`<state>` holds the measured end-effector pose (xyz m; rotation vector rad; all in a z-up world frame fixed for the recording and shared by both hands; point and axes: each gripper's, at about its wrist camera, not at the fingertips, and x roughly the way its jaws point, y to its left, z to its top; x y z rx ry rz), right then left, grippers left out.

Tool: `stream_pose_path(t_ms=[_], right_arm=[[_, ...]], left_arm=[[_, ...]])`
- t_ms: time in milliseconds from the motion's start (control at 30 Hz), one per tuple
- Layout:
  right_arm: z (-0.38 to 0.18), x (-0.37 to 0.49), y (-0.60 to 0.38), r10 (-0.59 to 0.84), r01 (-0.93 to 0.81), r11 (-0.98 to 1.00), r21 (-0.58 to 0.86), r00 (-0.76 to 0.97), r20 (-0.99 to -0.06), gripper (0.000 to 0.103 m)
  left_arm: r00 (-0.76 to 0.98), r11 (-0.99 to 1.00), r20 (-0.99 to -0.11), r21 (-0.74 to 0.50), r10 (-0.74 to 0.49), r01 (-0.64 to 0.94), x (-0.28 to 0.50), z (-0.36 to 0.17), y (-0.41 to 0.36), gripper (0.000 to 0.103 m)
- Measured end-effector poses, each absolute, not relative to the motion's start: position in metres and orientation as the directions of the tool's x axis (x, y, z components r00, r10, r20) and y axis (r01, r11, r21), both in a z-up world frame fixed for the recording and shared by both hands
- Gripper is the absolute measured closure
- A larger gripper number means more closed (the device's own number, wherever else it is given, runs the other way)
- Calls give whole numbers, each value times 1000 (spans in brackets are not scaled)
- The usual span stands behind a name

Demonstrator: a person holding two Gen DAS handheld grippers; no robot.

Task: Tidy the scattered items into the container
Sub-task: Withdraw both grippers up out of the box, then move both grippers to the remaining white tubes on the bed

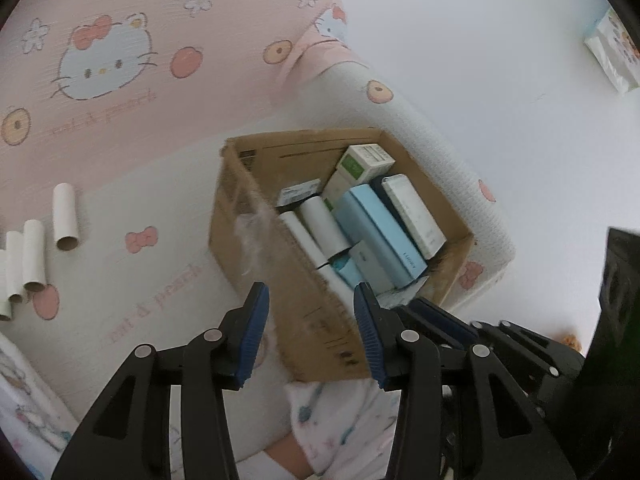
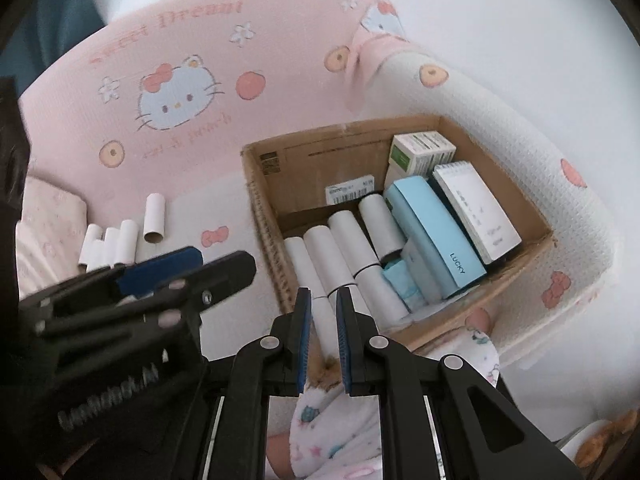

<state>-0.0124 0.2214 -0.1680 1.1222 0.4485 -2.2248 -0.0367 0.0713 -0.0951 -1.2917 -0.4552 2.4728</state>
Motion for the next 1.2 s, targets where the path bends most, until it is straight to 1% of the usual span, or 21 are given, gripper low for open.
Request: stream_pose_path(t_ms=[100,200,333,400,500,600,733,833,900,967,1000,1067,1133,1200], right_arm=[[-167,2,221,-394,665,-747,-16,-462,-794,94],[-169,12,215,-442,686,-727,29,-436,-784,94],[-177,24,197,-448,727,-687,-11,-435,-782,94],[-184,28,183,-443,749,-661,-32,-425,-789,94],[-195,32,166,-453,777,-629,-29,-397,-798,94],[-206,36,148,-472,806,-592,-17,-364,-803,94],[-220,46,126,-489,848,-528,-45,-347,-800,94],[-230,54,107,-490,878,-470,-95,-349,-799,93],[-238,58,94,-485,891,-435,-130,-354,-800,88],[-245,59,84,-486,899,-413,-145,-352,-800,78],[-249,58,78,-495,904,-405,-136,-343,-799,74],[-255,55,69,-506,910,-399,-109,-318,-801,60],[-260,52,59,-516,913,-397,-93,-306,-800,56],[-266,48,50,-519,913,-396,-95,-308,-797,55]], left_arm=[[-569,-904,-719,-412,399,-114,-32,-93,57,54],[-583,-898,-709,-431,397,-86,-31,-97,37,51],[-600,-907,-723,-422,343,-9,-34,-112,6,50],[-598,-890,-724,-455,344,39,-36,-125,-14,50],[-585,-860,-730,-500,354,104,-38,-145,-41,50],[-545,-864,-772,-478,327,159,-39,-173,-66,44],[-537,-848,-788,-478,300,228,-33,-213,-99,44],[-524,-858,-810,-446,264,256,-31,-237,-117,44],[-500,-838,-823,-456,270,298,-33,-248,-128,44],[-525,-821,-800,-490,290,294,-35,-247,-133,44],[-542,-824,-791,-490,282,286,-36,-244,-135,44],[-559,-835,-785,-477,266,272,-41,-242,-136,43],[-552,-841,-794,-463,254,280,-49,-245,-139,43],[-541,-839,-805,-455,244,299,-59,-251,-144,43]])
